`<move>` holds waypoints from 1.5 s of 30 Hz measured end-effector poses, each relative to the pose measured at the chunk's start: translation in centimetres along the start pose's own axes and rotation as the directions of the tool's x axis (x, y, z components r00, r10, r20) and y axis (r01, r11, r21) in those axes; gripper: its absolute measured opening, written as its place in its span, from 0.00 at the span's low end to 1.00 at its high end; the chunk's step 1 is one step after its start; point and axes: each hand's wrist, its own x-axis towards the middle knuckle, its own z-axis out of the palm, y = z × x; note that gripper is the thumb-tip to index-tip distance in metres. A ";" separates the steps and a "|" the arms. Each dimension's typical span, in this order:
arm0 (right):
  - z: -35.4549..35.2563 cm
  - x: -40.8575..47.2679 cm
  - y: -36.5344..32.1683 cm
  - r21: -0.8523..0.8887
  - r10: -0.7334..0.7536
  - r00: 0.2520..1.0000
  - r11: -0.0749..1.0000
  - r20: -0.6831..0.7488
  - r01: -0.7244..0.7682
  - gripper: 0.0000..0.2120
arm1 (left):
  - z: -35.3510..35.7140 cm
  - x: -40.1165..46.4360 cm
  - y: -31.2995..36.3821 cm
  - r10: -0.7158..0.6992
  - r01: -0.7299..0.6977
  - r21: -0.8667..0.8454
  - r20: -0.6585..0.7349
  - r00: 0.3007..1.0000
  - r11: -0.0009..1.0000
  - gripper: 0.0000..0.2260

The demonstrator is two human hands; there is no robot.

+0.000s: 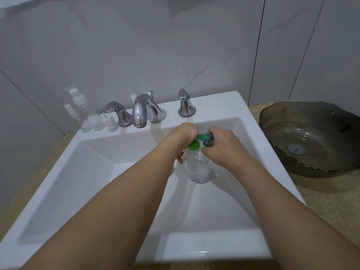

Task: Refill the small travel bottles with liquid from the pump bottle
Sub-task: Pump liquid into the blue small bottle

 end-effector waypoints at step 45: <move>-0.2 -0.1 -0.2 0.038 -0.069 0.994 0.997 -0.080 0.073 0.08 | -1.2 0.2 0.4 -0.024 0.027 -0.018 0.117 0.993 0.999 0.22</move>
